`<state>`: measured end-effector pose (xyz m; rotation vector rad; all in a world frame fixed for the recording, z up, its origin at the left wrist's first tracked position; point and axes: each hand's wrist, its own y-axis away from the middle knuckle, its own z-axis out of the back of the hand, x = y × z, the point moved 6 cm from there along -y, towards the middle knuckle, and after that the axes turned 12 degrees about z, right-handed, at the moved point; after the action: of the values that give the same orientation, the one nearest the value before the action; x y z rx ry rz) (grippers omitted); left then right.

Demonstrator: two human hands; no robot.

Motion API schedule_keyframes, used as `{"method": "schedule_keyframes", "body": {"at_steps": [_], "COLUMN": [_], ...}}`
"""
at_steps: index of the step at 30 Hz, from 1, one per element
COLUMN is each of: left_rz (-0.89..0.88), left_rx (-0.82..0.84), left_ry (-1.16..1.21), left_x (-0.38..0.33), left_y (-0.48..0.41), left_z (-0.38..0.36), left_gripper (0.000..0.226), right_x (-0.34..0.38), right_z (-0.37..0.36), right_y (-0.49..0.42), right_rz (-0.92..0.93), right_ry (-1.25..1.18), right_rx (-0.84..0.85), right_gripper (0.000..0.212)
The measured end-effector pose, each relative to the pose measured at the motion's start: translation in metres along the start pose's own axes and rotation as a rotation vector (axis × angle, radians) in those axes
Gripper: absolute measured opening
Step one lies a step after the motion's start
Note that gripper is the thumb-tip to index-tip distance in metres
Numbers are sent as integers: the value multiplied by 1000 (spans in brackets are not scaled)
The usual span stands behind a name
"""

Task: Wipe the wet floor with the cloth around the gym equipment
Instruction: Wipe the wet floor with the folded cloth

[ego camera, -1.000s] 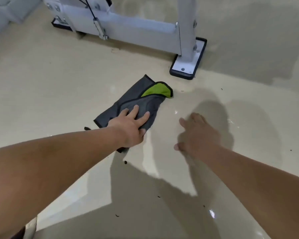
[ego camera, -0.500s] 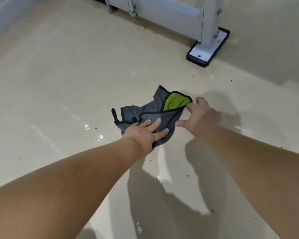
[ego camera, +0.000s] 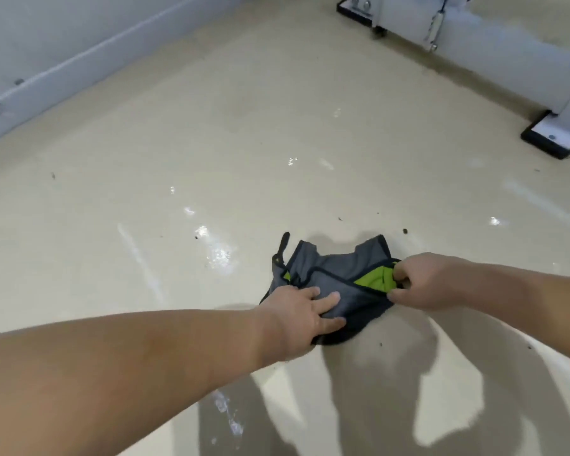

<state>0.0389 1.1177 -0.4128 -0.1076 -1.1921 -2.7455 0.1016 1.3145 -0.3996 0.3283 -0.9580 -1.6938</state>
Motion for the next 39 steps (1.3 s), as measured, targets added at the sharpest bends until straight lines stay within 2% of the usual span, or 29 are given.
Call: {"method": "schedule_keyframes", "body": {"at_steps": [4,6,8,10,13,16,18,21,27,30,33,35,37,39], "left_rz": [82,70,91,106,147,204,328,581,963,1069,1059,955,842,706], "left_rx": [-108,-230,-315,-310,-332,-480,-509,-514,-464,-436,-445,-516,-570,-516], "left_ry": [92,4,14,158,341,534,552,594,682,731,741,769,737,672], "left_x": [19,12,6,5,34,96,138,193,247,234,180,131,81,36], "left_y": [48,49,43,28,-3,-30,-37,-26,40,65,74,73,66,48], "left_z": [-67,-81,-84,-86,-81,-69,-70,-97,-184,-210,-213,-199,-175,-147], "left_gripper": [59,59,58,68,73,67,68,71,73,72,70,70,69,70], "right_x": [94,123,138,143,136,127,131,150,172,179,183,184,176,158], "right_z": [-7,-9,-4,5,15,16,12,1,-6,-8,-9,-13,-23,-37], "right_y": [-30,-50,-67,-81,-92,-100,-100,-100,-104,-98,-80,-68,-55,-40], "right_rz": [134,162,177,201,171,119,119,136,182,225,197,173,157,126], "right_ry": [94,211,327,361,226,33,-5,-63,-30,-9,266,431,406,334], "right_rx": [138,127,51,-34,-201,-430,-546,-554,-483,-471,-470,-432,-331,-191], "right_gripper": [29,31,31,31,48,67,57,8,19,16,15,19,13,11]}}
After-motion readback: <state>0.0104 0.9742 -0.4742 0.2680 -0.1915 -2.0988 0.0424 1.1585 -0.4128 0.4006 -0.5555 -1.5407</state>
